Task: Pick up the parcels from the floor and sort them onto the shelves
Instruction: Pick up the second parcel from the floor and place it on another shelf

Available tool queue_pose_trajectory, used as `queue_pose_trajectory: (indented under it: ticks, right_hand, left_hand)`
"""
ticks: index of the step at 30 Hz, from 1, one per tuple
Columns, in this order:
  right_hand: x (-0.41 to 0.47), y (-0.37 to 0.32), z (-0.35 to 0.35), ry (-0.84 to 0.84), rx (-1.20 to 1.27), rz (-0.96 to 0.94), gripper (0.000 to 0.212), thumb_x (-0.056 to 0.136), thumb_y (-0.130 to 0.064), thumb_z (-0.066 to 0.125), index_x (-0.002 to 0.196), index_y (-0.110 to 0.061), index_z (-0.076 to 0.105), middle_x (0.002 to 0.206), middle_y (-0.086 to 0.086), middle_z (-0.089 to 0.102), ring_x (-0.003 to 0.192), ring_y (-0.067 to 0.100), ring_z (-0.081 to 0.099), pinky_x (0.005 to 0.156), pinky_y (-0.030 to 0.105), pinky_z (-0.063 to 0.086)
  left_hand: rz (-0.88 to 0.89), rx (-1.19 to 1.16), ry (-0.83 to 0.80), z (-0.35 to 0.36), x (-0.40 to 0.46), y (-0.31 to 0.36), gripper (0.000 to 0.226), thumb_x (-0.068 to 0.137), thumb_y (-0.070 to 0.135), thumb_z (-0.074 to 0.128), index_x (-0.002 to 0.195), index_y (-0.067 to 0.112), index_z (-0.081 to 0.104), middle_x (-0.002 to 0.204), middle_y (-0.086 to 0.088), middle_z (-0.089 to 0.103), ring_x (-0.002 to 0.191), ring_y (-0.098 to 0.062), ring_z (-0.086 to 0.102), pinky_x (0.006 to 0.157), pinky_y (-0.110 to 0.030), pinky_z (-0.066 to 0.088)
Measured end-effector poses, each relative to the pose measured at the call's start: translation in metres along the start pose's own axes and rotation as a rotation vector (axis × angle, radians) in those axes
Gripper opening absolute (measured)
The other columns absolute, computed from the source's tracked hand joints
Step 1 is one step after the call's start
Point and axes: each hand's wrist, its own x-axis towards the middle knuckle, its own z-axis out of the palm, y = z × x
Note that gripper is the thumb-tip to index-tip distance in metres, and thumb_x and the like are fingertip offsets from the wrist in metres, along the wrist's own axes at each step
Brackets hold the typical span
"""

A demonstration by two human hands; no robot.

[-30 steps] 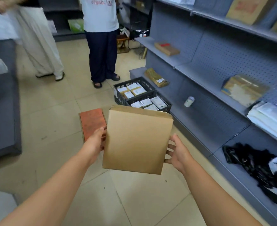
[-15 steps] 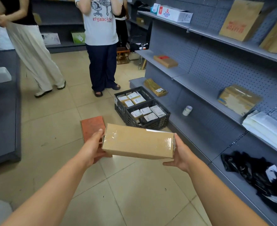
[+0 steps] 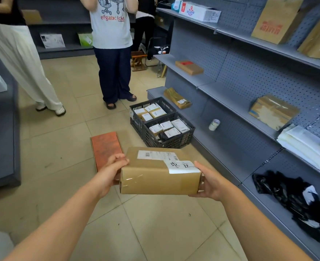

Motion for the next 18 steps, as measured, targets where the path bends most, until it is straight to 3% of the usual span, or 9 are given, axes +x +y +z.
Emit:
queue_pose_trajectory:
  ticks: [3, 6, 9, 11, 12, 15, 18]
  right_hand:
    - [0.007, 0.005, -0.009, 0.024, 0.020, -0.061, 0.031, 0.090, -0.032, 0.055, 0.116, -0.016, 0.056, 0.121, 0.014, 0.061, 0.092, 0.031, 0.061, 0.080, 0.049, 0.055]
    - [0.014, 0.008, -0.018, 0.095, 0.067, -0.164, 0.032, 0.087, -0.014, 0.057, 0.118, -0.012, 0.052, 0.110, 0.014, 0.067, 0.092, 0.031, 0.059, 0.085, 0.051, 0.049]
    - [0.014, 0.007, -0.027, 0.102, 0.097, -0.209, 0.041, 0.081, -0.008, 0.059, 0.121, -0.009, 0.052, 0.109, 0.016, 0.069, 0.091, 0.032, 0.062, 0.066, 0.035, 0.051]
    - [0.014, 0.006, -0.034, 0.092, 0.101, -0.231, 0.047, 0.078, -0.010, 0.062, 0.123, -0.009, 0.053, 0.110, 0.016, 0.069, 0.094, 0.033, 0.064, 0.055, 0.027, 0.049]
    - [0.014, 0.005, -0.039, 0.084, 0.109, -0.237, 0.049, 0.076, -0.011, 0.064, 0.124, -0.008, 0.053, 0.110, 0.015, 0.070, 0.098, 0.034, 0.064, 0.057, 0.029, 0.050]
    - [0.011, 0.002, -0.053, 0.066, 0.117, -0.266, 0.047, 0.079, -0.012, 0.068, 0.123, -0.007, 0.051, 0.107, 0.014, 0.071, 0.099, 0.032, 0.067, 0.073, 0.038, 0.053]
    - [0.006, 0.001, -0.071, 0.072, 0.108, -0.285, 0.049, 0.079, -0.010, 0.070, 0.123, -0.007, 0.048, 0.105, 0.014, 0.071, 0.089, 0.029, 0.069, 0.073, 0.039, 0.054]
  left_hand:
    - [-0.002, -0.011, -0.024, 0.005, 0.001, -0.004, 0.052, 0.068, 0.021, 0.065, 0.115, 0.034, 0.047, 0.101, 0.003, 0.060, 0.075, -0.019, 0.057, 0.061, -0.031, 0.042]
    - [0.009, 0.000, -0.069, 0.015, 0.003, -0.007, 0.072, 0.078, -0.003, 0.057, 0.136, 0.032, 0.030, 0.130, 0.007, 0.047, 0.104, -0.021, 0.057, 0.071, -0.039, 0.047]
    - [0.037, 0.054, -0.084, 0.029, 0.005, -0.007, 0.085, 0.077, -0.013, 0.052, 0.144, 0.028, 0.020, 0.142, 0.007, 0.039, 0.121, -0.017, 0.047, 0.074, -0.046, 0.049]
    - [0.056, 0.069, -0.091, 0.037, 0.008, -0.007, 0.088, 0.075, -0.015, 0.052, 0.145, 0.027, 0.019, 0.146, 0.007, 0.038, 0.125, -0.015, 0.045, 0.062, -0.032, 0.048]
    - [0.061, 0.070, -0.094, 0.040, 0.010, -0.008, 0.089, 0.074, -0.015, 0.052, 0.145, 0.027, 0.019, 0.146, 0.007, 0.038, 0.123, -0.014, 0.046, 0.060, -0.028, 0.046]
    - [0.075, 0.072, -0.132, 0.052, 0.018, -0.009, 0.092, 0.071, -0.015, 0.056, 0.145, 0.027, 0.021, 0.147, 0.006, 0.038, 0.115, -0.010, 0.049, 0.082, -0.032, 0.048]
    - [0.077, 0.127, -0.166, 0.067, 0.023, -0.011, 0.094, 0.071, -0.014, 0.061, 0.146, 0.023, 0.019, 0.148, 0.003, 0.036, 0.116, -0.012, 0.047, 0.103, -0.042, 0.040]
